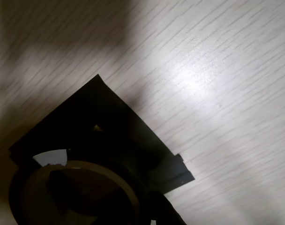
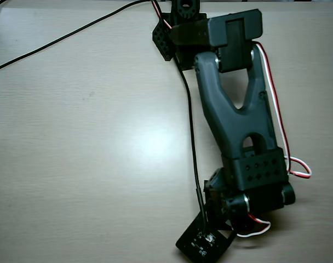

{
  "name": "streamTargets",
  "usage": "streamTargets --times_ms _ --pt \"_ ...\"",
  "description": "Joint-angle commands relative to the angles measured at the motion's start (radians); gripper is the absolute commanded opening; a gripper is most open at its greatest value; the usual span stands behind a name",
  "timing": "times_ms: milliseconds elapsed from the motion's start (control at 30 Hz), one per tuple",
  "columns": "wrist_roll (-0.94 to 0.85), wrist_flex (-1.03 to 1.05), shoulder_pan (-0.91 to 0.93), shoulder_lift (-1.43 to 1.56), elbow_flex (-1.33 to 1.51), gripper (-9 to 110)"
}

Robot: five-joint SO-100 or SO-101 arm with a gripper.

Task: Grasp a tape and put it in the target area.

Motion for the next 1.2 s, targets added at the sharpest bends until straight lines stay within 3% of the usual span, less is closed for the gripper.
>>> streamTargets --times_ms 0,367,633,967,1167 --pt "0.008 -0.011 0.009 0.0 -0.054 0" --pt "0.017 -0.011 0.021 -0.049 -0.091 1" --pt "0.011 0.011 0.035 -0.037 -0.084 14" --pt "0.008 0.153 0.066 0.179 -0.166 16" --pt "0.075 0.264 0.219 0.333 -0.275 16"
